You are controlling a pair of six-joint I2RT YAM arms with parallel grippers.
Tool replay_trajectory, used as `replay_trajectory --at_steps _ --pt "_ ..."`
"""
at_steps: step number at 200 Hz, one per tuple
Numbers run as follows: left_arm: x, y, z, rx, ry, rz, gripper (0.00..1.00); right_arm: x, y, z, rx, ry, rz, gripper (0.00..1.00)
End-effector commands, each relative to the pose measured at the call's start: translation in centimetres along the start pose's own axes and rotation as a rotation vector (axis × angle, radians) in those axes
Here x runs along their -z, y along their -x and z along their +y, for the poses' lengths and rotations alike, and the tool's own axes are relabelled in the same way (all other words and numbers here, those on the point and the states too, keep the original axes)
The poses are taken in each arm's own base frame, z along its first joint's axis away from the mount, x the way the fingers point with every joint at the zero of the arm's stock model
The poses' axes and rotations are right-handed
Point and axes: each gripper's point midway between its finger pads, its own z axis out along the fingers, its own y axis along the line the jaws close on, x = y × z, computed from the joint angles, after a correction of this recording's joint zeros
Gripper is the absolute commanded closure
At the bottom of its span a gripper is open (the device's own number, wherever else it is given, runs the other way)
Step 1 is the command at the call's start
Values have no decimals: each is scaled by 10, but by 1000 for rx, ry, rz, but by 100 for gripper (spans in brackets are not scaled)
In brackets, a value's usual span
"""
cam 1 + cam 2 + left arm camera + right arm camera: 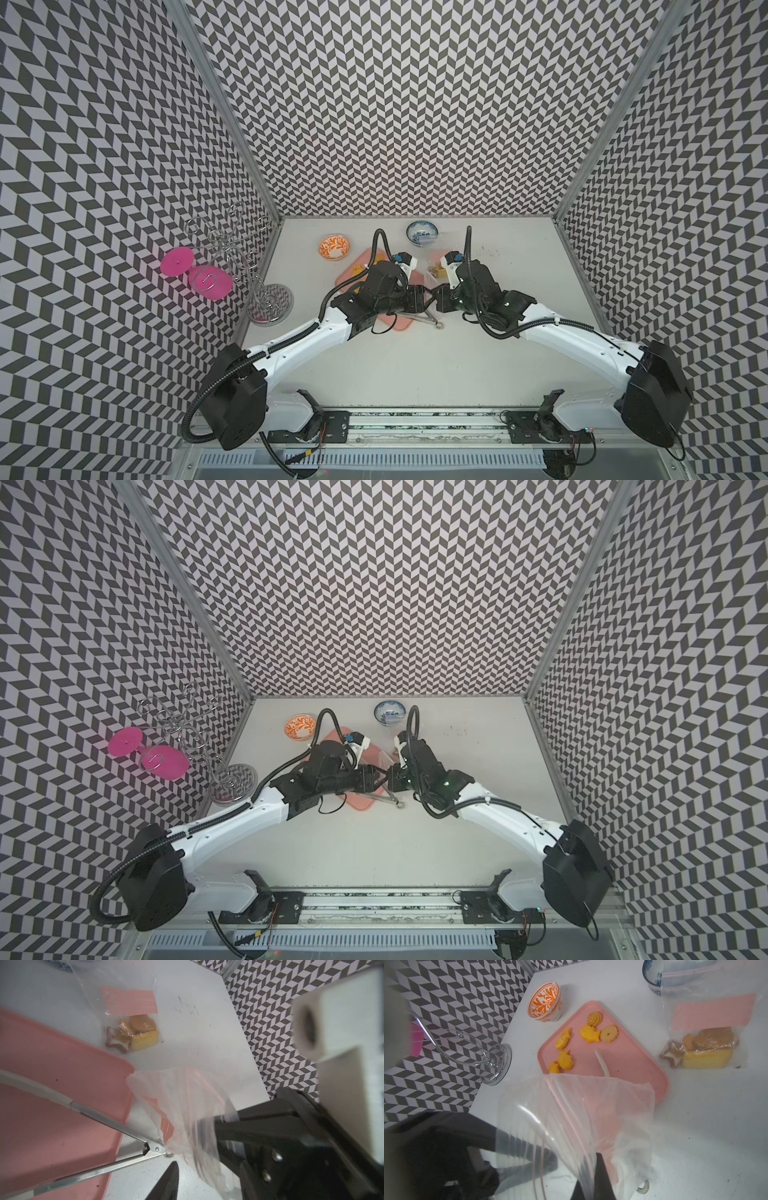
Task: Put the cookies into a resealable bag to prevent moisture
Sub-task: Open the ziploc bag.
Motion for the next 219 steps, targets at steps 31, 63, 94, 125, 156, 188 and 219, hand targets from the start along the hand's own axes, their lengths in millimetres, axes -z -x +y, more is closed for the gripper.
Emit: replay_trajectory --at_steps 31,63,94,125,156,188,219 --pt "0 8 2 36 61 -7 64 7 21 3 12 -113 -120 100" --pt "4 10 5 20 94 -10 81 9 20 -2 18 -143 -129 100" --pt "1 6 7 10 93 13 88 10 21 5 -5 -108 -136 100" --pt "1 7 4 -4 88 23 100 10 19 8 -20 -84 -132 100" --pt "11 10 8 -31 114 30 100 12 21 12 -32 -57 -148 100" --pt "43 19 22 -70 248 30 100 11 19 3 -14 -104 -149 95" --pt "75 7 44 -63 398 98 100 3 16 26 3 22 -126 92"
